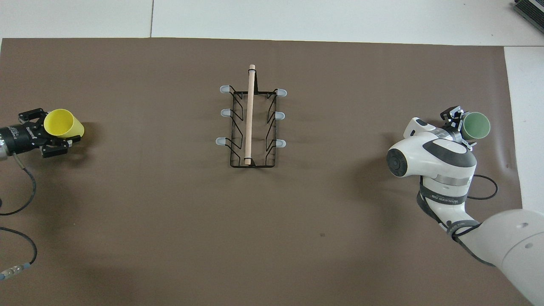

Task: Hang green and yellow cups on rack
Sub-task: 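Lift the yellow cup with the left gripper while the right gripper lifts the green cup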

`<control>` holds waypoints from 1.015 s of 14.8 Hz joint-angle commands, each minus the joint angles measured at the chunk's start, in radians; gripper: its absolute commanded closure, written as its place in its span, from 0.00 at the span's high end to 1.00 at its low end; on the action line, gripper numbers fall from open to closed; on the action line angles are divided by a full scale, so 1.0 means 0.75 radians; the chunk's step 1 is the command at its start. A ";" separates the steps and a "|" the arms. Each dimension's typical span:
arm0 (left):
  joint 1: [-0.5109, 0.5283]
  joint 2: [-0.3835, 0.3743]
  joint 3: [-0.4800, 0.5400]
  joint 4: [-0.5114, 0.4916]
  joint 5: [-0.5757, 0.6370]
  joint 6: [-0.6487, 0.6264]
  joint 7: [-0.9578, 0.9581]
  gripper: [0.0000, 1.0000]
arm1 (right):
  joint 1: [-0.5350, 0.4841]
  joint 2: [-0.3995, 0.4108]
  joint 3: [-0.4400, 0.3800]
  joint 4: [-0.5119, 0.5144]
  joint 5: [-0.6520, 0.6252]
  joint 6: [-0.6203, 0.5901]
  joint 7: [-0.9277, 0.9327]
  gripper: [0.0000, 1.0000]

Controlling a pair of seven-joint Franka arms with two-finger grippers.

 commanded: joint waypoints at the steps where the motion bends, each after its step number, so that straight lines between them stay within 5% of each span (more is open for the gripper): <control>1: -0.040 -0.056 0.012 -0.059 -0.029 0.062 -0.007 0.99 | -0.022 -0.023 0.007 -0.041 -0.058 0.043 0.033 0.84; 2: -0.044 -0.060 0.014 -0.057 -0.029 0.064 -0.007 0.94 | -0.024 -0.023 0.007 -0.041 -0.060 0.045 0.033 0.60; 4: -0.063 -0.082 0.014 -0.059 -0.027 0.084 0.033 0.19 | -0.024 -0.023 0.007 -0.041 -0.058 0.043 0.031 0.17; 5: -0.093 -0.097 0.018 -0.061 -0.027 0.092 0.062 0.00 | -0.014 -0.025 0.009 -0.039 -0.056 0.025 0.031 0.15; 7: -0.126 -0.109 0.020 -0.053 -0.025 0.163 0.060 0.00 | 0.007 -0.029 0.011 -0.033 -0.013 -0.018 0.026 0.11; 15: -0.232 -0.301 0.022 -0.033 0.222 0.172 0.052 0.00 | 0.083 -0.231 0.042 -0.014 0.674 -0.043 -0.251 0.10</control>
